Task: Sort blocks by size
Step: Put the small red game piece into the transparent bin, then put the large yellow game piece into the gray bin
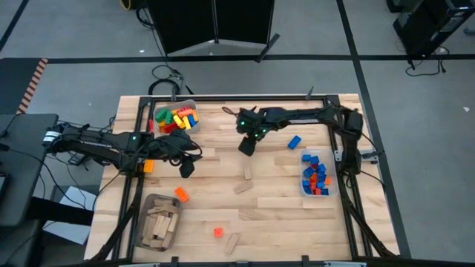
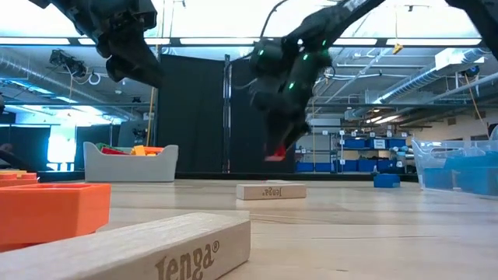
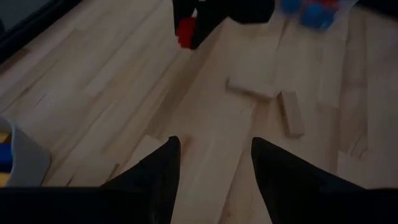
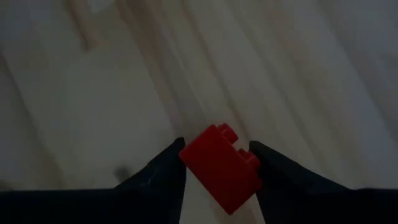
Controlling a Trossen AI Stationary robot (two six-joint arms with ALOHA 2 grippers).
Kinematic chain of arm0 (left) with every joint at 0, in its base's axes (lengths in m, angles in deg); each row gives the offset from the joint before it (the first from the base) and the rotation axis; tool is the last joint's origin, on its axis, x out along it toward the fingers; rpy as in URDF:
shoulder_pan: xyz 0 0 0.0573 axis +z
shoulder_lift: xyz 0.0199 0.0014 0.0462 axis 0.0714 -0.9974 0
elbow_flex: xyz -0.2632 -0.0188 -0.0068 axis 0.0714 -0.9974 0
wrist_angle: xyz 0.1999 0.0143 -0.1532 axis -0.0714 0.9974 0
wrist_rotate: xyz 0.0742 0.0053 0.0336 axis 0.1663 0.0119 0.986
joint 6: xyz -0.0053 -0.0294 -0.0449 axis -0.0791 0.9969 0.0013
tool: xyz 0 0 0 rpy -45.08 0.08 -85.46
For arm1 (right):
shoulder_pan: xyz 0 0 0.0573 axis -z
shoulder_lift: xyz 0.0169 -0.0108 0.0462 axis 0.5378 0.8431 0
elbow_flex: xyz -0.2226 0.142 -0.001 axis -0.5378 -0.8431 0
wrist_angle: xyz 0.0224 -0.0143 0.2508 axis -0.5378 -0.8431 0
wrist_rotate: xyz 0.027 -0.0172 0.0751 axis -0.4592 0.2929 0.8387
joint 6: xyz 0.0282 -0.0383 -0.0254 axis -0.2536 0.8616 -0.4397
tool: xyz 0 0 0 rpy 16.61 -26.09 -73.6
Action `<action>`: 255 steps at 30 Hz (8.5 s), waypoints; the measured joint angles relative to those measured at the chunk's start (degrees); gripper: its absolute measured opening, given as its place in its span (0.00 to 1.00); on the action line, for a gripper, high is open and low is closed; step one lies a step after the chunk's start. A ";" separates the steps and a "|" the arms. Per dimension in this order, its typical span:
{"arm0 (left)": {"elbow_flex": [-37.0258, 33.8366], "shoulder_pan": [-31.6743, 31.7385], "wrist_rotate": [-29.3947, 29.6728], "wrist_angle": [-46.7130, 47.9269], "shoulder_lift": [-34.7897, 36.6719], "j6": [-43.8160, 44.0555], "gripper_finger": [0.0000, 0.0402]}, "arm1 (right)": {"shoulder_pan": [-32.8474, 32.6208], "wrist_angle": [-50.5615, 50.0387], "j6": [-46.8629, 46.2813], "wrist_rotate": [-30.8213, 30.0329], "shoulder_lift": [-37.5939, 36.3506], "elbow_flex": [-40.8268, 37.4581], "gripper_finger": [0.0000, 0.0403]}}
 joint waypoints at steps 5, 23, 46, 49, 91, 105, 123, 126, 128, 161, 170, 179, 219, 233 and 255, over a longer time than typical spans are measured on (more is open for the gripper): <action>0.00 0.01 0.21 -4.53 -0.02 -0.02 0.51 | -1.67 -6.64 -3.17 -0.65 -8.86 -0.99 0.41; 0.04 0.01 6.60 -6.56 -1.86 0.17 0.51 | -18.23 -17.53 -43.64 -15.59 -58.12 -34.00 0.42; 11.48 0.01 16.12 8.17 -8.13 9.49 0.51 | -22.16 -26.65 -34.77 -8.27 -68.70 -39.67 0.65; 15.50 0.16 16.18 21.24 -8.13 12.16 0.51 | -22.14 -25.35 -32.31 -9.68 -69.83 -39.28 0.64; 13.51 8.40 -15.18 57.60 -58.89 -31.71 0.42 | -21.90 -6.28 -34.75 -14.61 -66.43 -39.26 0.60; 6.95 15.70 -11.72 53.77 -59.63 -32.85 0.41 | -21.90 -5.51 -34.78 -14.70 -66.43 -39.26 0.60; 11.09 16.23 -14.46 46.97 -59.78 -31.10 0.41 | -21.85 -4.53 -35.74 -16.89 -66.41 -39.26 0.59; 14.61 16.23 -13.48 47.67 -59.81 -30.91 0.41 | -21.64 -3.99 -35.73 -17.06 -66.41 -39.26 0.59; 16.42 16.23 -11.52 49.70 -59.80 -30.86 0.41 | -21.52 -3.77 -35.69 -17.06 -66.41 -39.26 0.59; 4.25 16.42 -20.81 54.70 -47.41 -22.23 0.40 | -20.78 -2.14 -33.41 -17.60 -66.43 -39.26 0.56; 3.08 16.40 -21.53 51.11 -47.47 -20.63 0.40 | -20.78 -1.52 -33.14 -17.60 -66.43 -39.26 0.55; -2.20 16.40 -22.08 41.72 -47.40 -14.22 0.40 | -20.78 -1.24 -33.07 -17.60 -66.43 -39.26 0.54; 3.87 16.01 -19.46 50.62 -47.06 -6.09 0.40 | -20.74 -1.23 -31.89 -18.02 -66.41 -39.26 0.53; 10.99 13.17 -18.43 57.19 -41.76 -9.10 0.40 | -20.74 -1.25 -32.13 -18.02 -66.41 -39.26 0.53; 9.53 -1.16 -22.02 50.77 -41.64 -4.48 0.40 | -20.72 1.31 -33.22 -18.44 -66.41 -39.26 0.52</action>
